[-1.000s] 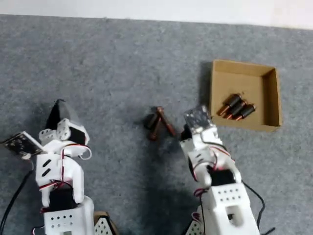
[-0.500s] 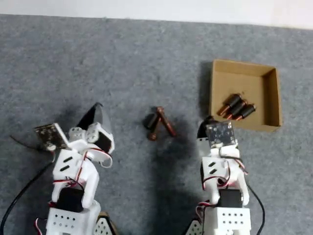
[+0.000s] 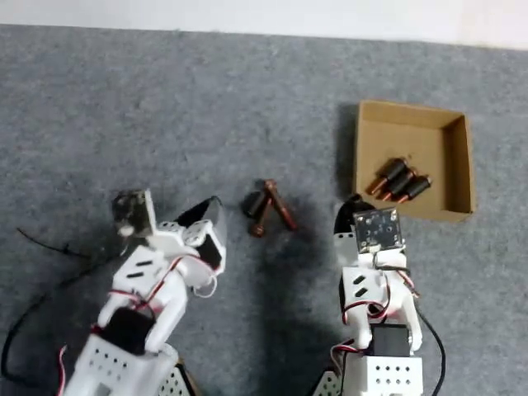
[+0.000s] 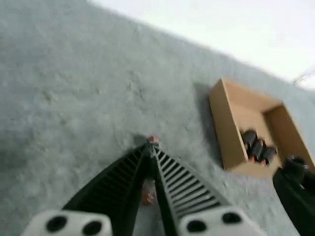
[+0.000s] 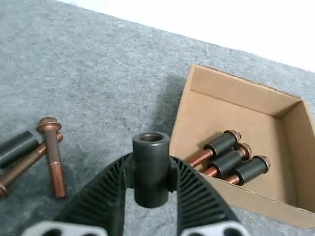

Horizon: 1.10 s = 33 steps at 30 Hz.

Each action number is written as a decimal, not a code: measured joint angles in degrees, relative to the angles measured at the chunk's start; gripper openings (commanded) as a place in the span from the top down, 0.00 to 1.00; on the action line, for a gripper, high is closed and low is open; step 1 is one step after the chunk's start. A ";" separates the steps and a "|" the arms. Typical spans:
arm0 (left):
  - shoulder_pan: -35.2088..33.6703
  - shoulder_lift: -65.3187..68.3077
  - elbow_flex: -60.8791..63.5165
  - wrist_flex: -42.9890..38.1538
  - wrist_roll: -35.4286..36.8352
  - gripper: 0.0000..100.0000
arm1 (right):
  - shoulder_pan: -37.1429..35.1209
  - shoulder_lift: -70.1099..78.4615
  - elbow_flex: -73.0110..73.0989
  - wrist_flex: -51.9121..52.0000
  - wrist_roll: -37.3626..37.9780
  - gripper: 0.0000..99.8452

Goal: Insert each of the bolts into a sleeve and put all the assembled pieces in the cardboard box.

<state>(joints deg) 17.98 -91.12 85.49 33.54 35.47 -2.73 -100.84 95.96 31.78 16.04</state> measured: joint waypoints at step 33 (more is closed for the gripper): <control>7.74 100.04 -55.21 -5.54 12.66 0.82 | 0.00 -0.18 0.00 0.00 -0.26 1.00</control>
<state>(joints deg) 25.71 8.92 30.29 28.00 48.13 -2.73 -101.01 95.96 31.78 15.78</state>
